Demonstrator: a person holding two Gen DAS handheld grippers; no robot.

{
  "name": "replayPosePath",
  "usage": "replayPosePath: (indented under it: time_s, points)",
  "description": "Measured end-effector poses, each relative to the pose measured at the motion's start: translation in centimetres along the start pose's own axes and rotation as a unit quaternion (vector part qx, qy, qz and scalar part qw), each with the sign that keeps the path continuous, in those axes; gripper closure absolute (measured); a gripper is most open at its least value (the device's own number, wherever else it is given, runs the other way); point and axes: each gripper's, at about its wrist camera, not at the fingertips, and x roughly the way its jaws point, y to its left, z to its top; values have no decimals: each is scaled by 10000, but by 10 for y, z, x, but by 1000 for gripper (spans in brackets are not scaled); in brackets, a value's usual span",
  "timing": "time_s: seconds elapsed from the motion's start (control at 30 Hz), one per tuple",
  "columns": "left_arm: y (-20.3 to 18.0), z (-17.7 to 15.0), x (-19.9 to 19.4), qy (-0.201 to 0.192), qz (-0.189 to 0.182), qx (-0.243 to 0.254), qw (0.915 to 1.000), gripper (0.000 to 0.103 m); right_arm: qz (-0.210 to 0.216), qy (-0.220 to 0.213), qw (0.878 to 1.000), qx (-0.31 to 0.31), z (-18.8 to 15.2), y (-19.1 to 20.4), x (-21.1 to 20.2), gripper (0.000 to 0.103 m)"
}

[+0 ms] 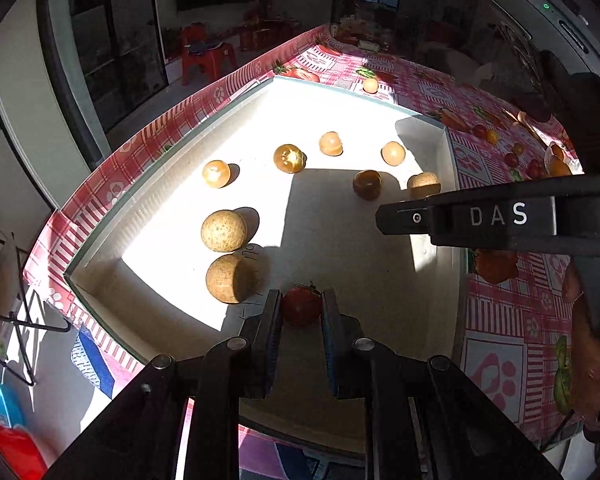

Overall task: Organize fruits
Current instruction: 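Open both grippers to release the tomatoes into the tray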

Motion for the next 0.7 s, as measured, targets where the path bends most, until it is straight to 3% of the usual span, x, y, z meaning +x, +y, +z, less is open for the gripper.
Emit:
replayPosePath:
  time_s: [0.27, 0.3, 0.33, 0.37, 0.4, 0.43, 0.53, 0.67, 0.7]
  points:
    - [-4, 0, 2, 22, 69, 111, 9999, 80, -148, 105, 9996, -224, 6, 10, 14, 81]
    - [-4, 0, 1, 19, 27, 118, 9999, 70, -152, 113, 9995, -246, 6, 11, 14, 80]
    - [-5, -1, 1, 11, 54, 124, 9999, 44, -126, 126, 9995, -249, 7, 12, 14, 76]
    - [-6, -1, 0, -35, 112, 113, 9999, 33, -100, 136, 9996, -238, 8, 12, 14, 74]
    - [-6, -3, -3, -167, 180, 132, 9996, 29, -101, 136, 9996, -223, 9, 12, 13, 66]
    - [-7, -3, -5, -223, 203, 177, 9994, 29, -123, 128, 9996, -202, 9, 12, 13, 57]
    - [-7, -4, -5, -164, 183, 196, 9995, 29, -45, 9, 9999, -141, 12, 11, 8, 47]
    - [-3, -4, -8, -130, 159, 62, 9998, 29, 112, -250, 9996, 69, 12, 5, -9, 24]
    - [-2, -4, -8, -122, 160, 28, 9998, 29, 140, -342, 9992, 132, 11, 3, -15, 22]
